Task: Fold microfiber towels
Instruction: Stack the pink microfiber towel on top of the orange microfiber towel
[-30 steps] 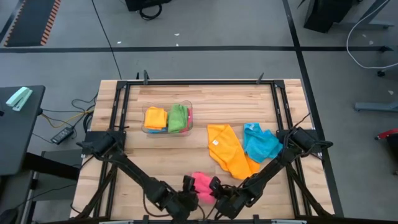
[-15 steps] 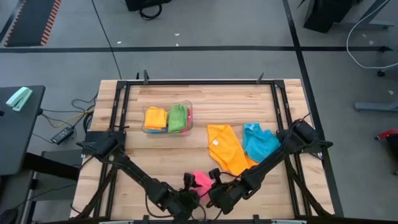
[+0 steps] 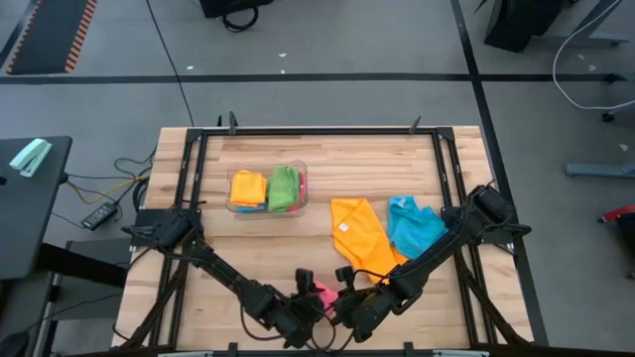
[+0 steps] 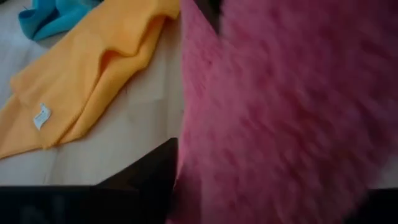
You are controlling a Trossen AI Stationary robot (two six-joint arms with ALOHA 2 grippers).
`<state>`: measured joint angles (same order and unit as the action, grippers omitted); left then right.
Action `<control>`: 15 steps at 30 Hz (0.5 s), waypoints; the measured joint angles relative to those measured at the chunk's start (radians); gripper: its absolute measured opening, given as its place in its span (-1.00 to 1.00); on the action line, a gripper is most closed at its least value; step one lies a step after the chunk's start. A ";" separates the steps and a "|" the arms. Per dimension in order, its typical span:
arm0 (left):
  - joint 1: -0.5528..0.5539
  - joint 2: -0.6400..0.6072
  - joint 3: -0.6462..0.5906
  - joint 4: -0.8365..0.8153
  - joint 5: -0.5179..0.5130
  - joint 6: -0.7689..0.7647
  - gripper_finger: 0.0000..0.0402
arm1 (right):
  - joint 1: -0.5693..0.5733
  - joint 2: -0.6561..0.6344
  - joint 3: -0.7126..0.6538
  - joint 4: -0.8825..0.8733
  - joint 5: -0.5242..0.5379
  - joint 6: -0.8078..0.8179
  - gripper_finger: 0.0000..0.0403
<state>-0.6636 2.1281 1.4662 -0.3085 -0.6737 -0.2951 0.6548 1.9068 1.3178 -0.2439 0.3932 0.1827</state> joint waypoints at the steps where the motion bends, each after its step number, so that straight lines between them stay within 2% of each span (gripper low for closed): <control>1: 0.000 0.000 0.000 -0.006 0.000 0.000 0.02 | 0.001 0.000 0.000 -0.001 0.000 0.000 -0.89; 9: 0.000 -0.027 0.000 -0.089 0.012 0.036 -0.69 | 0.003 0.000 0.000 0.003 -0.004 -0.008 -0.76; 12: 0.005 -0.062 0.000 -0.149 0.018 0.040 -0.87 | 0.003 0.000 0.000 0.004 -0.005 -0.005 -0.58; 15: 0.011 -0.099 0.000 -0.248 0.029 0.038 -0.93 | 0.003 -0.002 0.000 -0.004 -0.006 -0.009 -0.34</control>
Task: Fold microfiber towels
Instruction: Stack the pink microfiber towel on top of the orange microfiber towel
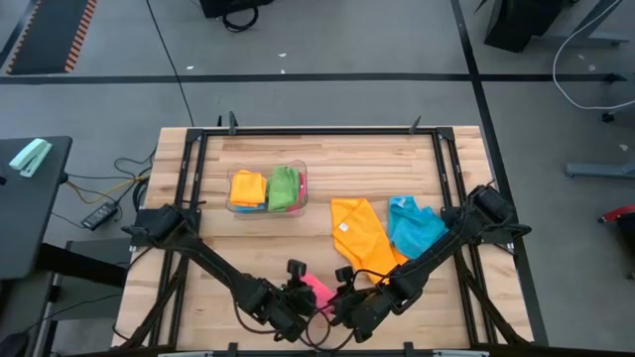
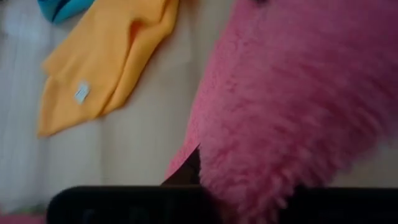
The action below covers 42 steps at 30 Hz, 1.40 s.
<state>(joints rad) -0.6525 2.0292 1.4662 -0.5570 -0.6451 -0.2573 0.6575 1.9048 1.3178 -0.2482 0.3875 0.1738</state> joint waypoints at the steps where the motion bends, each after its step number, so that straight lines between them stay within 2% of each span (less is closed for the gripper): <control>1: 0.003 -0.013 0.000 -0.037 0.003 -0.007 -0.93 | 0.000 -0.006 0.000 -0.018 0.000 -0.001 -0.25; 5: 0.023 -0.073 0.000 -0.196 0.029 -0.048 -0.81 | 0.000 -0.057 0.000 -0.115 0.024 0.010 0.01; 7: 0.039 -0.107 0.000 -0.268 0.031 -0.049 -0.74 | 0.000 -0.081 0.000 -0.166 0.073 0.014 0.09; 12: 0.087 -0.174 0.000 -0.385 0.016 0.039 -0.75 | 0.000 -0.098 0.000 -0.233 0.157 0.024 0.12; 16: 0.148 -0.223 0.000 -0.495 -0.020 0.093 -0.86 | -0.007 -0.089 -0.018 -0.233 0.166 0.018 0.13; 19: 0.205 -0.263 0.000 -0.576 -0.002 0.087 -0.90 | -0.010 -0.087 -0.043 -0.235 0.168 0.025 0.13; 22: 0.281 -0.307 0.000 -0.632 0.076 0.039 -0.86 | -0.010 -0.088 -0.059 -0.235 0.185 0.025 0.13; 26: 0.411 -0.368 0.000 -0.686 0.265 -0.024 -0.79 | -0.010 -0.088 -0.062 -0.232 0.209 0.001 0.13; 30: 0.531 -0.423 0.000 -0.772 0.416 -0.029 -0.86 | -0.009 -0.088 -0.062 -0.234 0.224 -0.013 0.13; 34: 0.672 -0.465 0.000 -0.834 0.504 -0.038 -0.92 | -0.010 -0.088 -0.062 -0.238 0.227 -0.021 0.13; 38: 0.806 -0.498 -0.001 -0.833 0.555 -0.011 -0.86 | -0.009 -0.089 -0.062 -0.243 0.230 -0.021 0.13; 42: 0.939 -0.507 -0.001 -0.830 0.690 0.030 -0.82 | -0.010 -0.089 -0.063 -0.257 0.230 -0.010 0.13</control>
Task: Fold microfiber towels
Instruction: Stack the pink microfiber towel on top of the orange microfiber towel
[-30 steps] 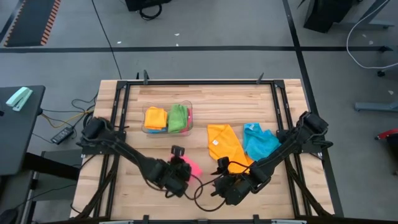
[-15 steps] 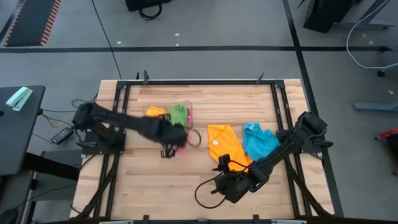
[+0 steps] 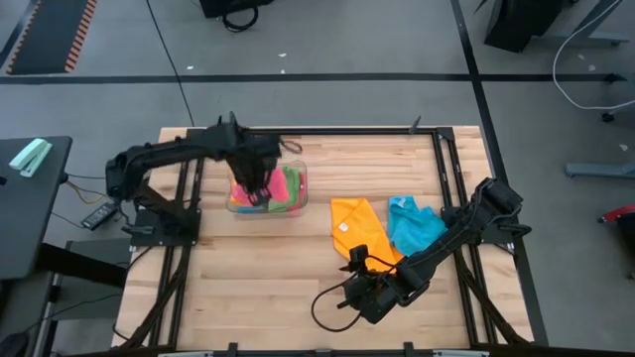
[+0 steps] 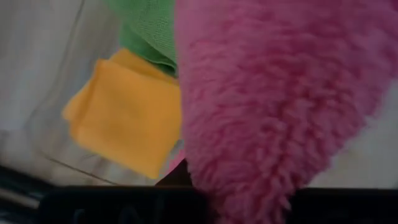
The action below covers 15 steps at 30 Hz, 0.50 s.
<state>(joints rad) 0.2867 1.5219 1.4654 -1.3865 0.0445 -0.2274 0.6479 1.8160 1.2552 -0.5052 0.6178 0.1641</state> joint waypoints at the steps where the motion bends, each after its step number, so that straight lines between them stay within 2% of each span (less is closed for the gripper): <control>1: 0.030 0.000 0.000 0.000 0.043 0.012 -0.84 | 0.000 0.000 0.000 -0.004 0.000 0.006 0.13; 5: 0.125 0.003 0.000 0.028 0.168 0.060 -0.92 | 0.000 0.000 0.000 -0.016 0.000 0.025 0.13; 12: 0.197 0.008 -0.001 0.151 0.169 0.014 -0.87 | 0.001 0.000 0.000 -0.026 0.000 0.058 0.13; 15: 0.191 -0.025 -0.046 0.281 0.188 -0.002 -0.91 | 0.004 0.000 0.000 -0.029 -0.001 0.063 0.13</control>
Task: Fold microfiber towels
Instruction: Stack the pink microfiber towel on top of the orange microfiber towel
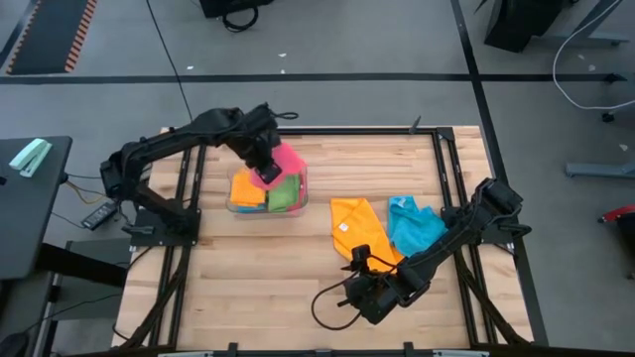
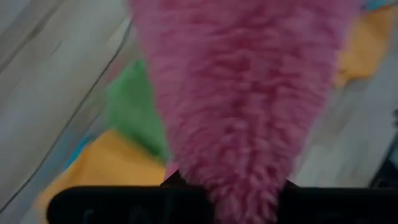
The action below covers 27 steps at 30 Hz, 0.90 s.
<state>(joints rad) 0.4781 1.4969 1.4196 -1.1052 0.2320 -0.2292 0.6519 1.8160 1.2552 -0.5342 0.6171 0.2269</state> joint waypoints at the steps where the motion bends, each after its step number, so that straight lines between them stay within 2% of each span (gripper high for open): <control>1: -0.003 -0.017 -0.035 0.065 0.020 -0.007 -0.93 | 0.004 0.000 0.000 -0.004 0.000 0.005 0.13; 6: 0.011 -0.135 -0.247 0.267 0.007 0.009 -0.93 | 0.017 0.000 0.000 -0.022 0.000 0.026 0.13; 10: 0.043 -0.250 -0.349 0.299 -0.064 0.038 -0.88 | 0.019 0.000 0.000 -0.017 0.010 0.011 0.13; 13: 0.066 -0.301 -0.375 0.255 -0.141 0.064 -0.88 | 0.006 0.000 0.000 -0.013 0.019 -0.017 0.13; 17: 0.074 -0.322 -0.374 0.213 -0.358 0.241 -0.93 | -0.020 0.000 0.000 -0.006 0.026 -0.066 0.13; 19: 0.063 -0.321 -0.374 0.233 -0.394 0.345 -0.93 | -0.037 0.000 0.000 -0.007 0.026 -0.074 0.13; 22: 0.035 -0.320 -0.383 0.277 -0.394 0.454 -0.91 | -0.064 0.000 0.000 -0.007 0.026 -0.068 0.13; 25: -0.019 -0.319 -0.417 0.292 -0.413 0.499 -0.90 | -0.085 0.000 0.000 -0.007 0.026 -0.043 0.13; 27: -0.082 -0.319 -0.436 0.293 -0.476 0.516 -0.93 | -0.090 0.000 0.000 -0.007 0.025 -0.039 0.13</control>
<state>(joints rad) 0.3962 1.1780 0.9839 -0.8125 -0.2444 0.2864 0.5621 1.8156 1.2552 -0.5411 0.6425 0.1882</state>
